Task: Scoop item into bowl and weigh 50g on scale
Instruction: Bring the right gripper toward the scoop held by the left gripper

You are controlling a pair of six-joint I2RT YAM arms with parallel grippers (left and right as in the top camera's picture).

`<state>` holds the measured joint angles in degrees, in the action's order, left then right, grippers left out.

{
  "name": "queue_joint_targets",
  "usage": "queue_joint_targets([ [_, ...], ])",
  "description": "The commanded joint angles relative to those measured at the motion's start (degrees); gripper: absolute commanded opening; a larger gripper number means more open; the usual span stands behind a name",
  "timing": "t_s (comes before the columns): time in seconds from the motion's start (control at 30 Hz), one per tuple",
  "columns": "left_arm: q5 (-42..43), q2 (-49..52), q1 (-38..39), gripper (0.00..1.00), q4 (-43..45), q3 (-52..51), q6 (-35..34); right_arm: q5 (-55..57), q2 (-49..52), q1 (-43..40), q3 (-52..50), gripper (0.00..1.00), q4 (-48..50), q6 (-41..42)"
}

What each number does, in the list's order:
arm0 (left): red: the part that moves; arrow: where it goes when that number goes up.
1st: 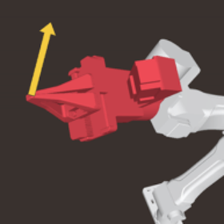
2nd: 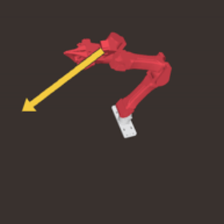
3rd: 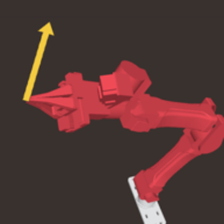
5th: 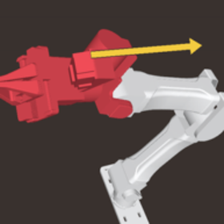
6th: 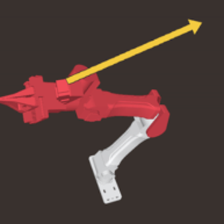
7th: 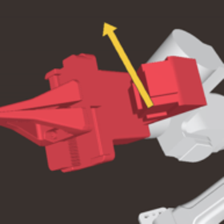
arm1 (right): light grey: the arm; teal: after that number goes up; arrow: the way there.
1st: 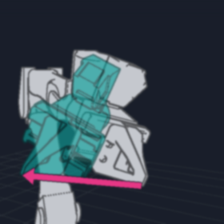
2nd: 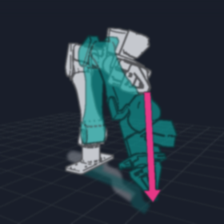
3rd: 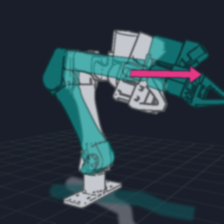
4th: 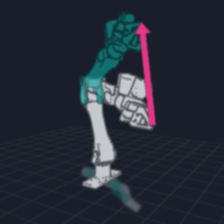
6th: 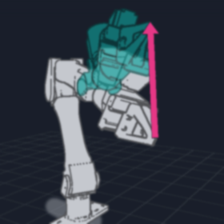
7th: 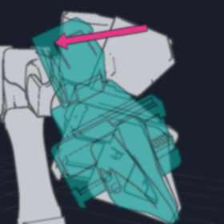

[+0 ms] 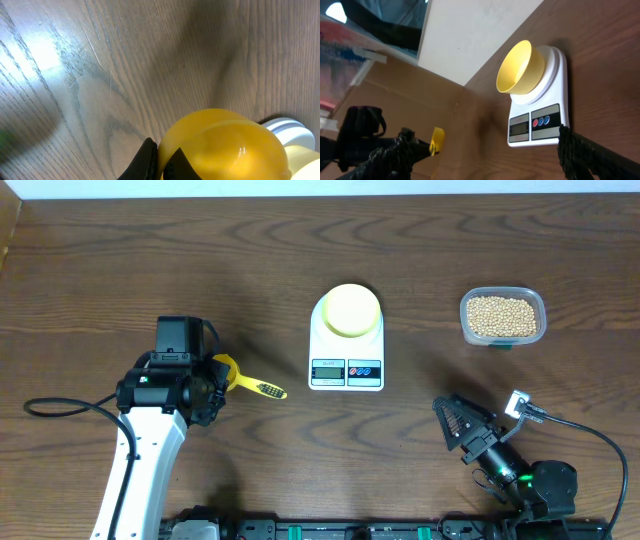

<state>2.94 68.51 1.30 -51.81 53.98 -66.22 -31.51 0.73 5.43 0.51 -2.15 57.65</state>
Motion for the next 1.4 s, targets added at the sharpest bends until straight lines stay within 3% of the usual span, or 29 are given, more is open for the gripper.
queue_joint_targets([
  [0.0, 1.2, -0.4, 0.1, 0.07, 0.6, 0.0, -0.5, -1.2, 0.9, 0.2, 0.5, 0.94, 0.2, -3.5],
  [0.3, 1.2, -0.4, 0.1, 0.07, 1.3, 0.0, 0.2, -7.5, 20.3, 0.3, 12.2, 0.95, -0.5, -5.6],
  [0.47, 1.2, -0.4, 0.1, 0.07, 1.3, 0.0, 0.2, -14.0, 39.8, 3.3, 23.0, 0.89, -0.7, -6.1],
  [0.67, 3.7, -0.4, 0.1, 0.07, 1.3, 0.0, 0.1, -13.1, 58.0, 16.7, 32.1, 0.91, 0.2, -6.5],
  [0.8, 7.0, -0.3, 0.1, 0.07, 1.3, 0.0, 0.1, -9.9, 68.9, 28.1, 35.3, 0.99, 10.6, -6.5],
  [0.9, 9.3, -0.3, 0.1, 0.08, 1.0, -0.3, 0.1, -4.1, 72.7, 32.6, 35.3, 0.99, 16.2, -5.5],
  [1.0, 10.2, -0.3, 0.8, 0.07, 0.8, -0.3, -0.3, 2.6, 75.0, 36.9, 35.3, 0.91, 19.8, -3.0],
  [1.1, 10.2, -0.3, 2.8, 0.07, 0.8, -0.3, -1.7, 5.0, 76.3, 40.4, 35.3, 0.73, 24.8, -3.0],
  [1.37, 9.9, -0.3, 9.6, 0.07, 0.9, -0.3, -8.7, 15.1, 76.5, 45.0, 35.3, 0.52, 26.2, 3.6],
])
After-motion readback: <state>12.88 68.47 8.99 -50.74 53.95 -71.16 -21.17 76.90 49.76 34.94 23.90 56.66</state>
